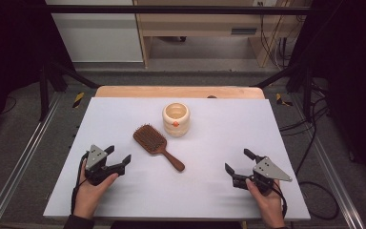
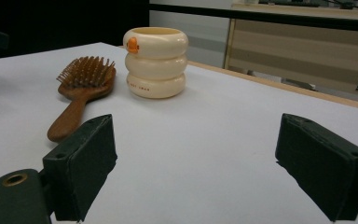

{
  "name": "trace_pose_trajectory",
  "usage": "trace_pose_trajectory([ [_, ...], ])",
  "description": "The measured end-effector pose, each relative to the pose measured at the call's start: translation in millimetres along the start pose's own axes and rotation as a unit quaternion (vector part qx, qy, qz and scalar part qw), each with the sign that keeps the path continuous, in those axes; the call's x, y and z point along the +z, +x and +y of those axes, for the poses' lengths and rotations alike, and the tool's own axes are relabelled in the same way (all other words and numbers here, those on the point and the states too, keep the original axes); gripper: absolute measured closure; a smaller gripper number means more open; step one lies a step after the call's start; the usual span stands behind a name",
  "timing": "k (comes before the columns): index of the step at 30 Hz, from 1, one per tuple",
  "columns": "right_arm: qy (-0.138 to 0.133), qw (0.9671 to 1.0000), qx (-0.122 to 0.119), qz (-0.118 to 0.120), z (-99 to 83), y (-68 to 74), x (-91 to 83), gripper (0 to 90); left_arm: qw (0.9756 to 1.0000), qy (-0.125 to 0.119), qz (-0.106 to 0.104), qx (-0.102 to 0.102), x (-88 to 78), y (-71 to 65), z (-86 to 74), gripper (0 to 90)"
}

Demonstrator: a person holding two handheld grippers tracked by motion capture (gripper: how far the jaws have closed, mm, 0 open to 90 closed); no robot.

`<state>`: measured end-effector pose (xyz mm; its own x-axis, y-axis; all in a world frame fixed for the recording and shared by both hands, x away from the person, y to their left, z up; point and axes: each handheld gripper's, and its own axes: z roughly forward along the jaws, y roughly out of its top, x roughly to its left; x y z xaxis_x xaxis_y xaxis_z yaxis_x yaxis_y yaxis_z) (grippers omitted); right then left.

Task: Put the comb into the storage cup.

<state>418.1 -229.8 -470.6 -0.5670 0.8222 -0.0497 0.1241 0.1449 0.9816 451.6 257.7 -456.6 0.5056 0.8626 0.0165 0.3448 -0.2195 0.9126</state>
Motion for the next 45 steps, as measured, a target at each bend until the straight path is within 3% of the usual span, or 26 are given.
trace_pose_trajectory([
  [6, 0.000, 1.0000, -0.005, 0.004, 1.1, 3.3, 1.0, 12.2, 0.9993, 0.026, -0.018, 0.019, 11.9, 0.0, 17.5, 37.4],
  [13, 0.000, 1.0000, -0.005, 0.006, 1.4, 3.9, 1.1, 12.2, 0.9971, 0.052, -0.040, 0.038, 30.9, 7.7, 41.9, 61.8],
  [15, 0.000, 1.0000, -0.005, 0.007, 1.3, 4.1, 1.4, 12.4, 0.9959, 0.064, -0.037, 0.051, 37.4, 10.9, 47.0, 66.0],
  [20, 0.000, 0.9999, -0.007, 0.009, 1.8, 5.5, 2.1, 12.4, 0.9947, 0.074, -0.039, 0.060, 54.7, 17.9, 52.6, 79.0],
  [25, 0.009, 0.9998, -0.015, 0.009, 0.7, 3.7, 5.1, 12.6, 0.9947, 0.075, -0.020, 0.068, 67.4, 23.9, 58.8, 84.1],
  [28, 0.008, 0.9998, -0.012, 0.010, 0.9, 3.6, 5.5, 12.6, 0.9948, 0.077, -0.024, 0.062, 76.8, 29.6, 64.0, 87.7],
  [31, 0.008, 0.9998, -0.015, 0.012, 1.0, 4.7, 4.5, 12.7, 0.9946, 0.071, -0.028, 0.070, 85.4, 32.0, 67.0, 90.0],
  [39, 0.006, 0.9998, -0.017, 0.009, 1.7, 4.9, 2.5, 13.1, 0.9945, 0.086, -0.015, 0.058, 112.5, 40.4, 66.3, 90.0],
  [45, 0.006, 0.9998, -0.017, 0.013, 1.7, 5.6, 2.6, 13.1, 0.9950, 0.093, -0.009, 0.033, 130.2, 53.4, 61.6, 90.0],
])
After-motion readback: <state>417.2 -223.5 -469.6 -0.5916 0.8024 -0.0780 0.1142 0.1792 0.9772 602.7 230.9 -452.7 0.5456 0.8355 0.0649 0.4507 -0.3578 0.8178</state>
